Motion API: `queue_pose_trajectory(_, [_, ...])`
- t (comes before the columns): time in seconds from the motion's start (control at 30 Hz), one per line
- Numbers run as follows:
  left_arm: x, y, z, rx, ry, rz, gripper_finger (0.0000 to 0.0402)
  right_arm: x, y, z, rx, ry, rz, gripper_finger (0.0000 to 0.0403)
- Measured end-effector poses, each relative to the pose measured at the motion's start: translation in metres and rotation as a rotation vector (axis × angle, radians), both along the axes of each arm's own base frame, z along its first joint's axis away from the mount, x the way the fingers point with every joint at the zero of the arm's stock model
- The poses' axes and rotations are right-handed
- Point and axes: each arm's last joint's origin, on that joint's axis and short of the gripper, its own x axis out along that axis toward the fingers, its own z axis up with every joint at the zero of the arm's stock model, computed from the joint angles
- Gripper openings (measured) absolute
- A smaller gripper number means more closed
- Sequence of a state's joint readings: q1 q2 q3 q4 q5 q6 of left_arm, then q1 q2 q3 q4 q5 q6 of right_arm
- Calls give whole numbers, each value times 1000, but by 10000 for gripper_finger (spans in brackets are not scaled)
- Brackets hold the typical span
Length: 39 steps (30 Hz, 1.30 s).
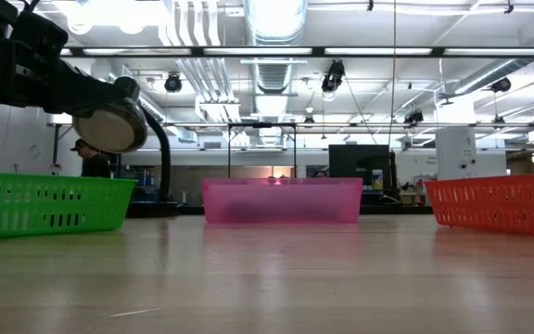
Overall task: Pick and place items into bin
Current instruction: Put the top card reader box into the orange bin
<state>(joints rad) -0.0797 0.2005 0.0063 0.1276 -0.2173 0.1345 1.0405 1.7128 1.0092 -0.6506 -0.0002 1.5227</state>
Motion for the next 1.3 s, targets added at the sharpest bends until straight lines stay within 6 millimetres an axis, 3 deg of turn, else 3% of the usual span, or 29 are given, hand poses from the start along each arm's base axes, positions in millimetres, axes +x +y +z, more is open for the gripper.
queue_pose_trajectory(0.73, [0,0,1,-1,0,1,0,3,7,-26,-41,73,68,384])
queue_pose_trajectory(1.1, [0,0,4,-1,-7,2,0,5,7,-29,-31,48,137,383])
queue_pose_trajectory(1.3, [0,0,4,-1,-8,2,0,5,4,-31,-36,50,159,334])
